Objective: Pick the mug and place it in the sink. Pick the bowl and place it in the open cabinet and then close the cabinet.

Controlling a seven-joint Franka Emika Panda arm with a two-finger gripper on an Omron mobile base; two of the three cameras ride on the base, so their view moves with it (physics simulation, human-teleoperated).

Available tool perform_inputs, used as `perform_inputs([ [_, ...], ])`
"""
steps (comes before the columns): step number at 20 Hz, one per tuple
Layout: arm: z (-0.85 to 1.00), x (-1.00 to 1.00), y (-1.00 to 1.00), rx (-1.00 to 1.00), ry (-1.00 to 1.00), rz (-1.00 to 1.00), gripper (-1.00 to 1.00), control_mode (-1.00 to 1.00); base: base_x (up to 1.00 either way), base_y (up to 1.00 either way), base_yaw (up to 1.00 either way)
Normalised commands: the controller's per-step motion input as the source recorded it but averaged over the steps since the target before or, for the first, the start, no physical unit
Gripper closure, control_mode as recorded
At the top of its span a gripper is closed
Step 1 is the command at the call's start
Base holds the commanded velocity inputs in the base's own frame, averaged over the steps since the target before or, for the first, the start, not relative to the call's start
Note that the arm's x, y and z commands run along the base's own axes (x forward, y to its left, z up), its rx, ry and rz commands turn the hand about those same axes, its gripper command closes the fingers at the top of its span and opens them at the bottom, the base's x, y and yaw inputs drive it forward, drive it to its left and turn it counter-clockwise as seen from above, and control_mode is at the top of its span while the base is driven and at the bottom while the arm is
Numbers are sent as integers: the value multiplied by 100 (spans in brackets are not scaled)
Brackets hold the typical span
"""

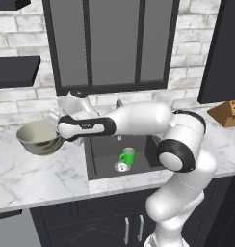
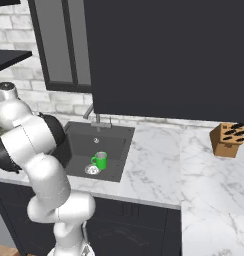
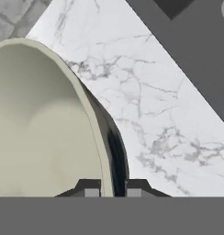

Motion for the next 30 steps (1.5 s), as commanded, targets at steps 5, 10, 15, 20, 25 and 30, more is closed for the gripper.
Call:
perform_inputs([
  [5, 33, -3, -43, 0, 0, -17, 100, -100, 0, 0, 0],
  [10, 24, -8, -23, 0, 0, -18, 100, -100, 0, 0, 0],
  [15, 26, -17, -11, 0, 0, -25, 100, -100, 0, 0, 0],
  [20, 24, -27, -13, 0, 0, -31, 100, -100, 0, 0, 0],
  [25, 23, -45, -20, 0, 0, -27, 100, -100, 0, 0, 0],
  [30, 37, -32, -22, 2, 0, -12, 100, -100, 0, 0, 0],
])
